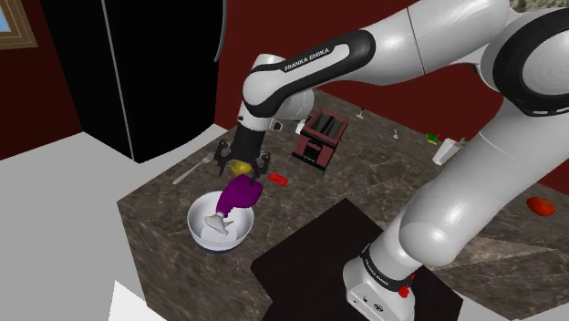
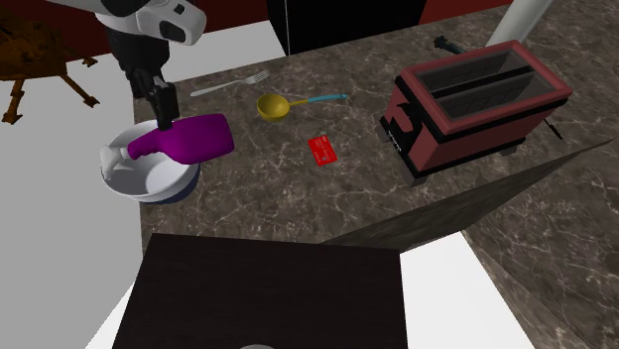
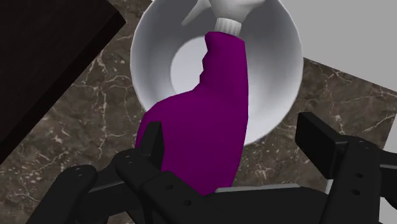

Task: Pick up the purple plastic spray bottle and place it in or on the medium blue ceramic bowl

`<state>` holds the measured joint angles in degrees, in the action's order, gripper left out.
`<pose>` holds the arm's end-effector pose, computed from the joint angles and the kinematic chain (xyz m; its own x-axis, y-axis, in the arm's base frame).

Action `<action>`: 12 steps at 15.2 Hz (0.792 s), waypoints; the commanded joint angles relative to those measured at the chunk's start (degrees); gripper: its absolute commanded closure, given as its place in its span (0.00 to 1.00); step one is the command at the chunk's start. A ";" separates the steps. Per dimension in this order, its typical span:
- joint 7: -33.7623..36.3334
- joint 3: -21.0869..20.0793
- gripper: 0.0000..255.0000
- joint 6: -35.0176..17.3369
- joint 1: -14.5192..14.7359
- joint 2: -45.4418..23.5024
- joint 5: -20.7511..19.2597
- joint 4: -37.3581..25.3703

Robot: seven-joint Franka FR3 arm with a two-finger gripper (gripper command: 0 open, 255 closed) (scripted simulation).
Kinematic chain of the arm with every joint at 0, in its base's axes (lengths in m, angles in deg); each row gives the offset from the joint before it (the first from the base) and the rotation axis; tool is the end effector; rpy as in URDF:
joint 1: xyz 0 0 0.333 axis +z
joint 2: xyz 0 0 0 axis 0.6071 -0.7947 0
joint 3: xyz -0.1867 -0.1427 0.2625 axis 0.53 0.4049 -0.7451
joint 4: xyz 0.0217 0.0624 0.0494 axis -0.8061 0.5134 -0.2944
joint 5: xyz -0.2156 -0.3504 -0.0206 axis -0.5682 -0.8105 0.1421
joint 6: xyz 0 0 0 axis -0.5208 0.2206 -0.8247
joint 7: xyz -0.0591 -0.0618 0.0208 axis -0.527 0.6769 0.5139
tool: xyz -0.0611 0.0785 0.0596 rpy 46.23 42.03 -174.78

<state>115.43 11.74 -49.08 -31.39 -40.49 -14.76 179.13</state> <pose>0.4585 0.1862 0.3365 0.6908 -0.6531 -0.3104 -0.7039 -0.7056 -0.0818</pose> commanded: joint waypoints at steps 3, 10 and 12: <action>0.22 0.78 0.00 4.07 -0.74 2.33 -0.80 -1.53; 0.49 1.43 0.00 7.63 -1.32 4.01 -1.51 -3.27; 0.49 1.43 0.00 7.63 -1.32 4.01 -1.51 -3.27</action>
<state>115.92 13.17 -41.46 -32.71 -36.48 -16.27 175.87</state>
